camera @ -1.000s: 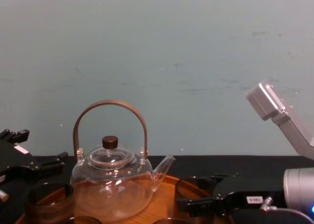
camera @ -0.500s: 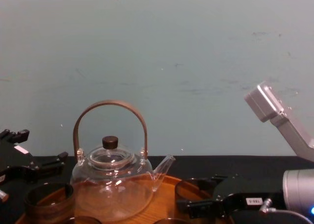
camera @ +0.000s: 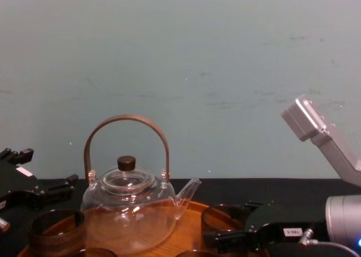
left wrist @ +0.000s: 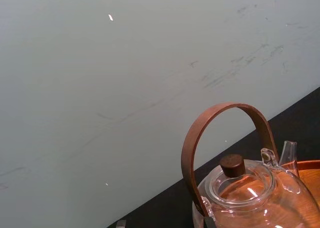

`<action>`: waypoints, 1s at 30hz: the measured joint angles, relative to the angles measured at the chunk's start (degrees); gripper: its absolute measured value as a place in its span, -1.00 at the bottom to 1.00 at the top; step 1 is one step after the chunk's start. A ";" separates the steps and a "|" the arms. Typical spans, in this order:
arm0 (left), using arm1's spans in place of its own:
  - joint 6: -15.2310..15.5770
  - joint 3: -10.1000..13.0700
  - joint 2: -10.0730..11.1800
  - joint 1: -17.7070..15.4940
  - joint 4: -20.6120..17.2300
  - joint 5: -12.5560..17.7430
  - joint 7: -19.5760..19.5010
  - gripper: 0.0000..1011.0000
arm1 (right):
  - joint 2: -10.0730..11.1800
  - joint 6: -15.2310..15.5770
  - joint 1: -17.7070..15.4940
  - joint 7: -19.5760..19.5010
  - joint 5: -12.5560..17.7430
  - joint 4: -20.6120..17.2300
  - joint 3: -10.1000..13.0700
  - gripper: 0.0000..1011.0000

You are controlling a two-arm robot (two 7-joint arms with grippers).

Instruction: Pick up the glass from the table and place it on the tray.

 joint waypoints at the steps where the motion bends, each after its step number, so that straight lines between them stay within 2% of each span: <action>1: 0.00 0.00 0.00 0.00 0.00 0.00 0.00 0.98 | 0.00 -0.01 0.00 0.01 0.02 0.00 0.00 0.98; 7: 0.00 0.00 0.00 0.00 0.00 0.00 0.00 0.98 | 0.11 -0.01 -0.08 0.16 0.20 -0.27 0.13 0.98; 11: 0.00 0.00 0.00 0.00 0.00 0.00 0.00 0.98 | 1.26 0.19 -1.17 0.78 1.18 -2.10 0.99 0.98; 24: 0.00 0.00 0.00 0.00 0.00 0.00 0.00 0.98 | 7.28 1.75 -6.88 -0.06 4.43 -10.95 4.20 0.98; 27: 0.00 0.00 0.00 0.00 0.00 0.00 0.00 0.98 | 8.91 1.92 -8.48 -0.39 5.31 -13.24 5.05 0.98; 30: 0.00 0.00 0.00 0.00 0.00 0.00 0.00 0.98 | 11.47 1.98 -10.99 -0.68 6.61 -16.80 6.45 0.98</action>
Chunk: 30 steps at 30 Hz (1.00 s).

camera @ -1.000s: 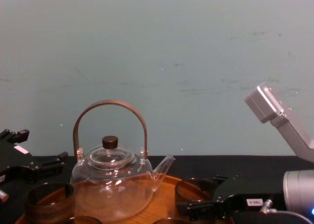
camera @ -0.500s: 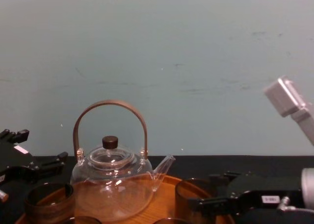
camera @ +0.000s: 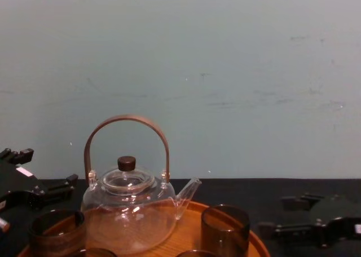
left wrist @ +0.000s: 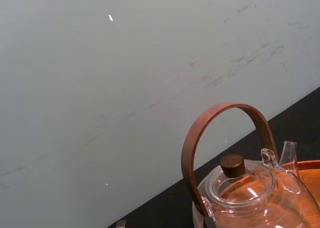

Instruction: Pick up the glass from the table and place it on the tray.

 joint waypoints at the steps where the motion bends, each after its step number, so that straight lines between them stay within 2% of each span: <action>1: 0.00 0.00 0.00 0.00 0.00 0.00 0.00 0.98 | 0.00 0.00 0.00 0.00 0.00 0.00 0.00 0.98; 9: 0.00 0.00 0.00 0.00 0.00 0.00 0.00 0.98 | 5.04 -0.73 -4.98 -0.34 2.81 -6.35 2.84 0.98; 14: 0.00 0.00 0.00 0.00 0.00 0.00 0.00 0.98 | 6.27 -1.97 -7.28 -2.50 4.08 -8.36 5.12 0.98; 17: 0.00 0.00 0.00 0.00 0.00 0.00 0.00 0.98 | 6.09 -2.58 -7.97 -4.09 4.41 -8.69 6.14 0.98; 22: 0.00 0.00 0.00 0.00 0.00 0.00 0.00 0.98 | 4.55 -4.35 -9.17 -8.54 3.85 -8.83 8.10 0.98; 25: 0.00 0.00 0.00 0.00 0.00 0.00 0.00 0.98 | 2.64 -5.49 -9.79 -12.59 2.35 -8.58 9.46 0.98; 30: 0.00 0.00 0.00 0.00 0.00 0.00 0.00 0.98 | 0.43 -6.36 -9.98 -16.38 0.72 -7.63 10.63 0.98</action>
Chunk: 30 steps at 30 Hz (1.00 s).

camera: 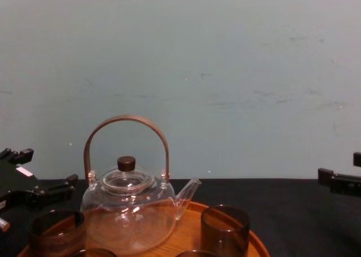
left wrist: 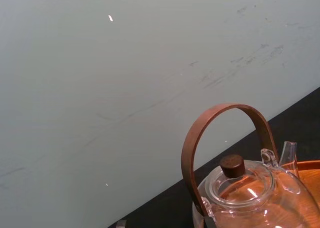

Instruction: Pick up the glass from the table and place it on the tray.

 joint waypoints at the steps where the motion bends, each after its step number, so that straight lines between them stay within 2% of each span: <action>1: 0.00 0.00 0.00 0.00 0.00 0.00 0.00 0.98 | -0.62 -0.21 0.00 -1.05 -0.47 0.37 0.36 0.98; 10: 0.00 0.00 0.00 0.00 0.00 0.00 0.00 0.98 | -2.99 -0.62 -0.05 -4.11 -3.03 3.06 1.45 0.98; 22: 0.00 0.00 0.00 0.00 0.00 0.00 0.00 0.98 | -4.75 0.15 0.31 -3.67 -4.79 6.30 2.01 0.98; 30: 0.00 0.00 0.00 0.00 0.00 0.00 0.00 0.98 | -5.35 0.49 0.35 -3.40 -5.35 6.76 2.45 0.98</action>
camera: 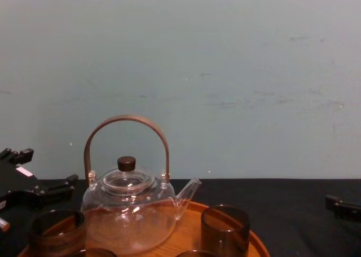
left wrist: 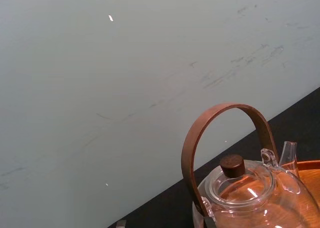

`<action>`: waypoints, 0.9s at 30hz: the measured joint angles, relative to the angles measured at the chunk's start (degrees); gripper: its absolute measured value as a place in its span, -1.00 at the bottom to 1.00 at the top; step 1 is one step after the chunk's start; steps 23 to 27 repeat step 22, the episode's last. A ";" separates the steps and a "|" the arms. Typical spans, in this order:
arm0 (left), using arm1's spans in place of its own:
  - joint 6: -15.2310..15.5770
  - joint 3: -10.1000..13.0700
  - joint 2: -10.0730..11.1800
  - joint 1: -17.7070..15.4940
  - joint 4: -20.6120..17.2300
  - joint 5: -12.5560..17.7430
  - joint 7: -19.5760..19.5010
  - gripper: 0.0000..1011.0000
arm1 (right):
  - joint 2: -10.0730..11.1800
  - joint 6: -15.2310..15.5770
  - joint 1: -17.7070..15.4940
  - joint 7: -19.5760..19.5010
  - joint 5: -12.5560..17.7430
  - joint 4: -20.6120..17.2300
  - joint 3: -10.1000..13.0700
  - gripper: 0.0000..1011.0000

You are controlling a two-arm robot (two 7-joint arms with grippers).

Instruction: Pick up the glass from the table and place it on the tray.

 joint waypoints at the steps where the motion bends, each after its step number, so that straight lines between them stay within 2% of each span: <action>1: 0.00 0.00 0.00 0.00 0.00 0.00 0.00 0.98 | 0.01 0.00 0.00 0.00 0.00 0.00 0.00 0.98; 27: 0.00 0.00 0.00 0.00 0.00 0.00 0.00 0.98 | 0.14 -0.03 0.03 -0.02 0.10 -0.14 -0.14 0.98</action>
